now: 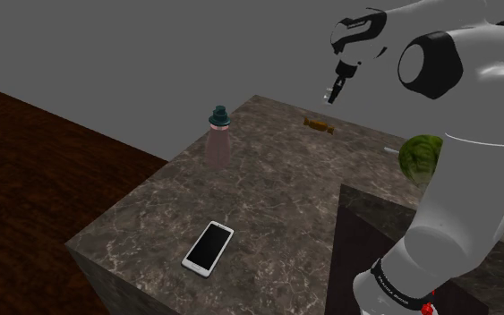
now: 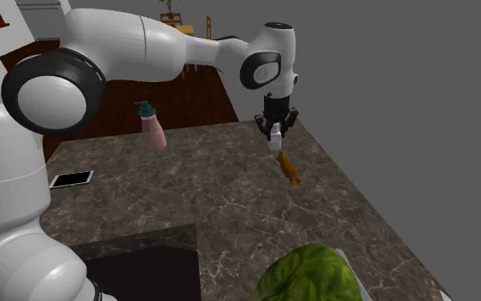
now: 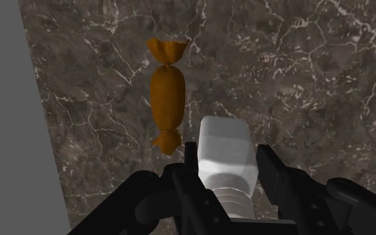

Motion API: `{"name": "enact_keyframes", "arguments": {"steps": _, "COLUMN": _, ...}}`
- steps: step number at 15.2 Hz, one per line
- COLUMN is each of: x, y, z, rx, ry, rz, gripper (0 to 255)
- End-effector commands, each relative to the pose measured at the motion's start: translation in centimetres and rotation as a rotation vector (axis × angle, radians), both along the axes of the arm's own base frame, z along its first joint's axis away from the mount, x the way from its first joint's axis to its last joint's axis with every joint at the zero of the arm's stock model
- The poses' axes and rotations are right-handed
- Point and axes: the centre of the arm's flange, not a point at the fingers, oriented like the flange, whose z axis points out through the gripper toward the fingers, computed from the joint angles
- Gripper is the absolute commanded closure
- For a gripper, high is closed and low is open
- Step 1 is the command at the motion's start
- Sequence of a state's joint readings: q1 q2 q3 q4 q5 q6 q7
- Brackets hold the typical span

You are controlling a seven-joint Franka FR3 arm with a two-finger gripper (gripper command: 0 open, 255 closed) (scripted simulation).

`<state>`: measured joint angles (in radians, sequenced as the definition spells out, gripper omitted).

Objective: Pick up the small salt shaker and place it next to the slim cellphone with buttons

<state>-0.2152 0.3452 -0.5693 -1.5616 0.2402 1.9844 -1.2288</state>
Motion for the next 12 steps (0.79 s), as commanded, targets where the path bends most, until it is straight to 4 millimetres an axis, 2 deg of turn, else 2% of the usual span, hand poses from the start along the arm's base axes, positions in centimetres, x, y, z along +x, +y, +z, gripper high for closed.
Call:
{"name": "enact_keyframes", "arguments": {"steps": 1, "x": 0.0, "y": 0.0, "z": 1.2, "rx": 0.0, "ry": 0.0, "rz": 0.0, "gripper": 255}}
{"name": "enact_keyframes", "arguments": {"steps": 3, "x": 0.0, "y": 0.0, "z": 1.8, "rx": 0.0, "ry": 0.0, "rz": 0.0, "gripper": 255}}
{"name": "enact_keyframes", "arguments": {"steps": 12, "x": -0.1, "y": 11.9, "z": 1.9, "rx": 0.0, "ry": 0.0, "rz": 0.0, "gripper": 255}}
